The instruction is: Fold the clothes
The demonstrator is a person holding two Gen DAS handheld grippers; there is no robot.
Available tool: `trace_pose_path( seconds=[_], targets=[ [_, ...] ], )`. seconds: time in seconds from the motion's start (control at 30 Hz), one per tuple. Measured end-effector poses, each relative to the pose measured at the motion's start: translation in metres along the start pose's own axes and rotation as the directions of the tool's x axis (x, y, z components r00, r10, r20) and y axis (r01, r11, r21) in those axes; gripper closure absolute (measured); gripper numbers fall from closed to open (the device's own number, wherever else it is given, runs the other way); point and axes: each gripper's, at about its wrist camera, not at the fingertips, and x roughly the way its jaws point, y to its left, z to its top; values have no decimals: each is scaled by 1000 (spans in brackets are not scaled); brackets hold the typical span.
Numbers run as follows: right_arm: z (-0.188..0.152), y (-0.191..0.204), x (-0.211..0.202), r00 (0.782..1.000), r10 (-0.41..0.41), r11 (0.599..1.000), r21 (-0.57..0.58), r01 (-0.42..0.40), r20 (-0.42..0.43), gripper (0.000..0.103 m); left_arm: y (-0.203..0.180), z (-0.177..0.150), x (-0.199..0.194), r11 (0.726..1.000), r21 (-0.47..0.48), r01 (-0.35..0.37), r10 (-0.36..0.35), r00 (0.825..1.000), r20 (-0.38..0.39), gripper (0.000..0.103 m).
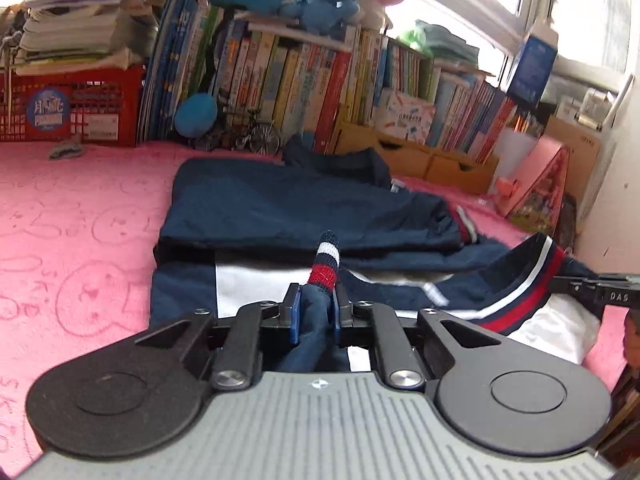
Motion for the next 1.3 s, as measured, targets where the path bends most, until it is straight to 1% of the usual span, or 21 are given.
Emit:
trace_pose_path(
  seconds=[0.1,0.2,0.3,0.4,0.5,0.6,0.73,0.8,0.83,0.87,0.9,0.93,0.97,1.0,1.03,1.1,1.17,1.2,1.23,1.27,1.3],
  targets=[
    [39,8,-9,994,-10,999,-47,15,105,91,-8,38,-10,998,63,-19,12,994,113,89],
    [87,12,5,981,-35,991,-119,59,192,91,-10,83,13,985,151,-83,56,983,174,88],
    [132,7,52,972,-91,977,-168,129,216,90,1,123,63,963,211,-168,127,973,195,88],
    [158,-10,113,966,-161,962,-187,199,200,90,18,142,122,943,235,-236,192,962,197,88],
    [161,-25,184,967,-221,949,-199,244,130,90,22,136,181,924,250,-288,255,954,154,88],
    [147,-42,246,965,-263,947,-185,262,23,90,32,119,225,919,259,-298,289,954,73,88],
    [121,-58,290,955,-291,945,-172,277,-61,88,52,96,263,917,258,-306,323,946,-27,84],
    [113,-64,300,953,-291,948,-160,276,-84,85,59,91,270,921,245,-304,331,941,-76,74],
    [109,-68,305,952,-291,949,-154,275,-95,84,62,91,275,923,242,-300,333,937,-108,72],
    [104,-71,310,949,-295,949,-148,278,-108,76,62,92,279,918,245,-311,348,929,-128,64],
    [101,-74,317,944,-311,945,-137,295,-110,60,62,92,282,910,250,-331,372,918,-137,52],
    [102,-76,320,934,-339,937,-124,326,-113,51,61,94,282,898,264,-351,396,908,-138,45],
    [105,-78,321,921,-368,928,-114,355,-126,31,59,96,280,884,282,-372,420,898,-134,35],
    [108,-79,321,909,-393,918,-106,381,-141,24,56,99,278,869,300,-392,444,887,-128,33],
    [111,-79,313,906,-401,915,-101,390,-136,24,55,103,271,861,302,-408,458,882,-113,34],
    [116,-75,289,911,-398,916,-95,389,-105,24,55,111,243,862,256,-437,465,884,-58,33],
    [115,-65,256,925,-379,919,-136,370,-42,23,53,116,203,866,231,-444,454,891,12,31],
    [111,-57,237,927,-376,912,-179,370,1,21,47,114,184,855,248,-456,458,887,54,30],
    [106,-46,219,924,-380,894,-237,380,47,20,39,111,164,838,273,-473,464,880,101,30],
    [99,-34,202,920,-380,872,-296,390,91,19,31,108,146,827,299,-476,457,879,138,29],
    [88,-20,184,919,-368,846,-361,393,138,19,21,100,130,826,336,-452,425,892,155,29]
  ],
)
